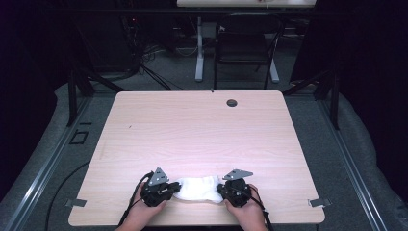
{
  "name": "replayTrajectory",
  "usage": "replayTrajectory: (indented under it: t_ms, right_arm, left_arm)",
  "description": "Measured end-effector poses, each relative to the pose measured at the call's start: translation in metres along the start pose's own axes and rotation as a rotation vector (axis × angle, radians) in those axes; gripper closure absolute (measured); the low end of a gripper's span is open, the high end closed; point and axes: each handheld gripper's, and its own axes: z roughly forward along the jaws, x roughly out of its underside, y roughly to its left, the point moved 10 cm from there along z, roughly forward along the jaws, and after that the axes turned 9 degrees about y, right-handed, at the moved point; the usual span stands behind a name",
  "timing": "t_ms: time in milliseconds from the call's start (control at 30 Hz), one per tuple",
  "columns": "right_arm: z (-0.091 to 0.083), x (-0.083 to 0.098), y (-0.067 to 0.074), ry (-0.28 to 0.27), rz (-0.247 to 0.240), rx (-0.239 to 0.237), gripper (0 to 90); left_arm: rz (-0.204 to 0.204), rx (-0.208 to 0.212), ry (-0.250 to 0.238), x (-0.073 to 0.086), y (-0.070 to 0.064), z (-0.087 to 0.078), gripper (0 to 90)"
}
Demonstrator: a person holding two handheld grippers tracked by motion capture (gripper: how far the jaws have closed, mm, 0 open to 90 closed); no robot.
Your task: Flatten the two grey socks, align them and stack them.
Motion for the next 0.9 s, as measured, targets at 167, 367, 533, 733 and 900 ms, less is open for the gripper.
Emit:
replayTrajectory:
  t_ms: [167,367,533,733,900]
  right_arm:
    - [-0.001,0.0,-0.001,0.006,-0.002,0.007,85.4]
    - [0.002,-0.004,-0.006,-0.011,0.02,-0.003,85.9]
    - [0.005,-0.009,-0.008,-0.018,0.023,0.005,85.5]
    - [0.008,-0.015,-0.011,-0.016,0.023,0.002,85.4]
    - [0.011,-0.02,-0.014,-0.013,0.018,0.003,85.5]
  left_arm:
    - [0.001,-0.004,-0.004,-0.001,0.0,0.001,82.7]
    - [-0.006,-0.011,-0.008,-0.004,0.005,0.003,82.8]
    - [-0.029,-0.019,-0.019,-0.008,0.01,0.005,82.6]
    - [-0.051,-0.032,-0.032,-0.012,0.017,0.008,82.3]
    - [-0.06,-0.041,-0.035,-0.014,0.023,0.01,82.4]
